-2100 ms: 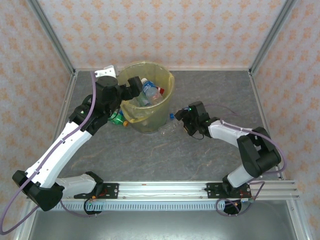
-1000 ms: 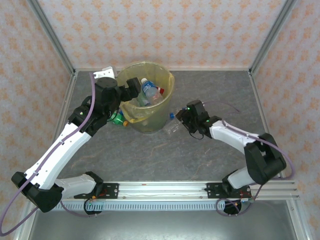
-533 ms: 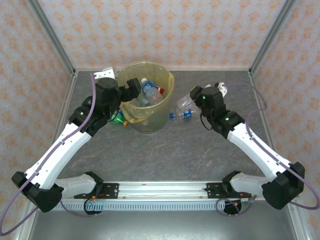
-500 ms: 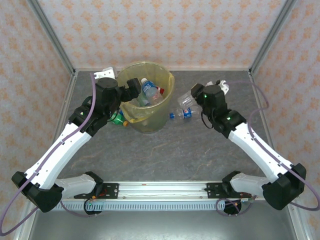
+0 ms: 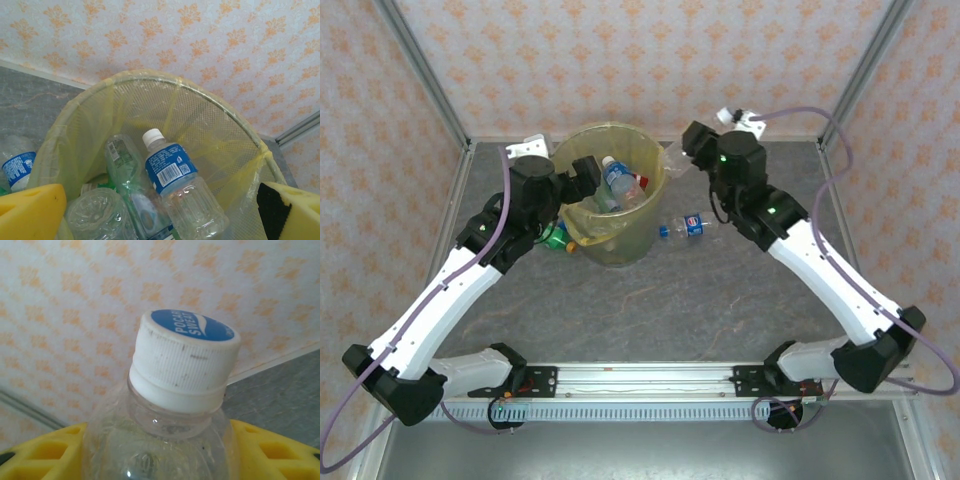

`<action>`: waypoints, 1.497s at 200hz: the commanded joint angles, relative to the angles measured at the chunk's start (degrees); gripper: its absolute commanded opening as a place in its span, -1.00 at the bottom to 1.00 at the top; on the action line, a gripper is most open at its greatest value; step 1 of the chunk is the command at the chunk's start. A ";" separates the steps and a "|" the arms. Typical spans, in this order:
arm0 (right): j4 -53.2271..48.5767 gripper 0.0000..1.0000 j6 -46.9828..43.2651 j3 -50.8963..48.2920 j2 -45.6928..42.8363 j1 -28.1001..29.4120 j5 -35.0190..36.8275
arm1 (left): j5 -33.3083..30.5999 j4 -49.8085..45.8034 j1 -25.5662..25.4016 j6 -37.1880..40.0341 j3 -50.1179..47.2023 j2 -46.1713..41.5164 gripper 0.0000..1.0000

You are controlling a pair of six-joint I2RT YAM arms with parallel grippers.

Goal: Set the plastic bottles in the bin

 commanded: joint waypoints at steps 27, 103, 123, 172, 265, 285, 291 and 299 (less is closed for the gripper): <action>4.07 0.18 -4.65 6.60 8.93 5.25 -4.62 | -5.46 -1.59 0.52 -0.94 -0.01 -3.77 0.98; 3.61 0.16 -3.08 19.53 25.91 8.68 -15.52 | -8.03 -4.28 0.45 -0.95 -0.45 -6.69 0.98; 0.79 0.17 -3.04 24.65 30.13 9.11 -18.38 | -8.51 -4.85 0.51 -0.94 -0.54 -7.24 0.98; -4.52 0.96 -3.94 29.49 32.93 9.57 -16.64 | -9.60 -5.38 0.65 -0.94 -1.23 -7.98 0.98; -5.19 0.99 -6.54 27.37 27.14 9.57 -8.70 | -6.75 -4.71 5.01 -1.43 -1.97 -5.69 0.98; -5.21 0.99 -6.84 26.60 25.45 9.57 -7.18 | -5.79 -5.49 8.92 -0.77 -1.86 -5.96 0.98; -5.20 0.99 -6.89 26.09 24.87 9.57 -6.63 | -4.79 -5.22 10.18 -0.45 -2.18 -6.15 0.98; -5.01 0.99 -6.94 25.36 24.00 9.57 -5.76 | -3.25 -4.98 11.98 -0.08 -2.64 -6.38 0.98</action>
